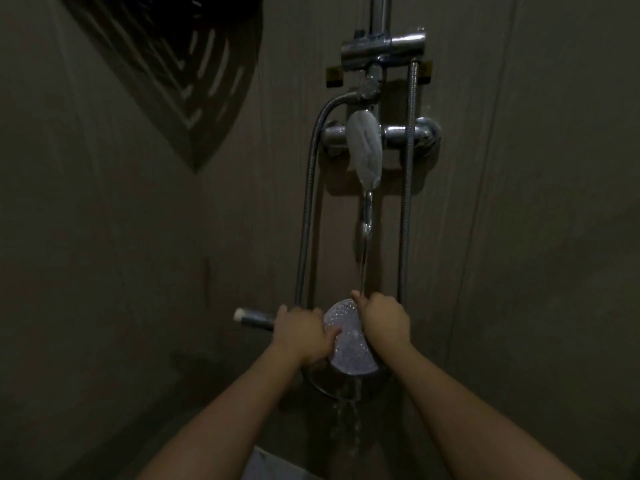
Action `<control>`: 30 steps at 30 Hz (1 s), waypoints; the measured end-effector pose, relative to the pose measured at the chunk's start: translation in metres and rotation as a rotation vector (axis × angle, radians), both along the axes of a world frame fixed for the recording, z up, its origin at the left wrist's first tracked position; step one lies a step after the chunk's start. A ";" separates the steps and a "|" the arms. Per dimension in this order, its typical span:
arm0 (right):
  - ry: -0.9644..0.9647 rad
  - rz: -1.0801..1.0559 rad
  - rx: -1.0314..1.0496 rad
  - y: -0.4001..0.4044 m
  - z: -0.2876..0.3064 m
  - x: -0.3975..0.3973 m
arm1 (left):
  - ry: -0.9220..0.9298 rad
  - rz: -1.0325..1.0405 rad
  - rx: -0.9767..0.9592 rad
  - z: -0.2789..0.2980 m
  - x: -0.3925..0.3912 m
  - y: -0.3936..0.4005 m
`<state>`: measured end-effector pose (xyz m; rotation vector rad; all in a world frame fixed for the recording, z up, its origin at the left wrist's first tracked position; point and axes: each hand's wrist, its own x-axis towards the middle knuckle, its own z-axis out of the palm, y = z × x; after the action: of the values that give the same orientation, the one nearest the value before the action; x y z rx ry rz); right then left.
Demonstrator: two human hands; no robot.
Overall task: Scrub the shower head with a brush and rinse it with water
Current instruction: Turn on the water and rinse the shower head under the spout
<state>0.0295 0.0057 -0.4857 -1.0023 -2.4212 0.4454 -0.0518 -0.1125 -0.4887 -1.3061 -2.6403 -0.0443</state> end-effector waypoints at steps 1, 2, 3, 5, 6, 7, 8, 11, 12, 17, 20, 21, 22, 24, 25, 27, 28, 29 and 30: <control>0.029 -0.041 -0.068 -0.002 -0.002 -0.001 | 0.004 0.028 0.053 -0.004 0.005 0.004; 0.059 -0.077 -0.124 -0.002 -0.005 -0.003 | 0.010 0.047 0.101 -0.007 0.011 0.008; 0.089 -0.103 -0.169 -0.002 -0.007 -0.005 | 0.018 0.048 0.132 -0.010 0.018 0.012; 0.141 -0.130 -0.262 0.000 -0.007 -0.008 | 0.042 -0.015 0.117 -0.016 0.033 0.021; 0.157 -0.140 -0.308 0.001 -0.008 -0.008 | 0.041 -0.073 0.109 -0.021 0.039 0.025; 0.170 -0.149 -0.343 0.004 -0.009 -0.007 | 0.022 -0.137 0.123 -0.025 0.044 0.027; 0.182 -0.164 -0.372 0.006 -0.011 -0.006 | 0.000 -0.202 0.139 -0.030 0.046 0.027; 0.207 -0.194 -0.460 0.013 -0.021 -0.004 | -0.022 -0.390 0.017 -0.035 0.039 0.021; 0.195 -0.190 -0.486 0.013 -0.022 -0.003 | -0.002 -0.418 -0.070 -0.034 0.035 0.019; 0.145 -0.085 -0.613 0.017 -0.012 -0.008 | 0.018 -0.366 -0.008 -0.019 0.028 0.017; 0.241 0.018 -0.796 0.015 -0.001 -0.015 | -0.071 -0.348 0.247 -0.020 0.021 0.016; 0.300 0.052 -0.908 0.012 0.002 -0.017 | -0.120 -0.342 0.360 -0.021 0.019 0.016; 0.362 0.085 -1.012 0.008 0.006 -0.017 | -0.186 -0.323 0.476 -0.021 0.019 0.015; 0.575 0.170 -1.185 0.003 0.011 -0.018 | -0.328 -0.264 0.692 -0.020 0.024 0.014; 0.705 0.234 -1.283 0.000 0.013 -0.018 | -0.383 -0.235 0.785 -0.019 0.028 0.014; 0.865 0.335 -1.396 -0.007 0.016 -0.013 | -0.522 -0.166 0.966 -0.015 0.034 0.014; 0.876 0.373 -1.398 -0.008 0.015 -0.013 | -0.620 -0.130 1.056 -0.012 0.036 0.014; 0.855 0.391 -1.363 -0.009 0.012 -0.014 | -0.728 -0.090 1.142 -0.008 0.036 0.014; 0.797 0.392 -1.288 -0.010 0.007 -0.015 | -0.837 -0.045 1.231 -0.004 0.035 0.013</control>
<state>0.0142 -0.0039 -0.4783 -0.5025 -1.3958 2.1888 -0.0166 -0.0990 -0.4927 -0.8982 -2.1517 -2.1681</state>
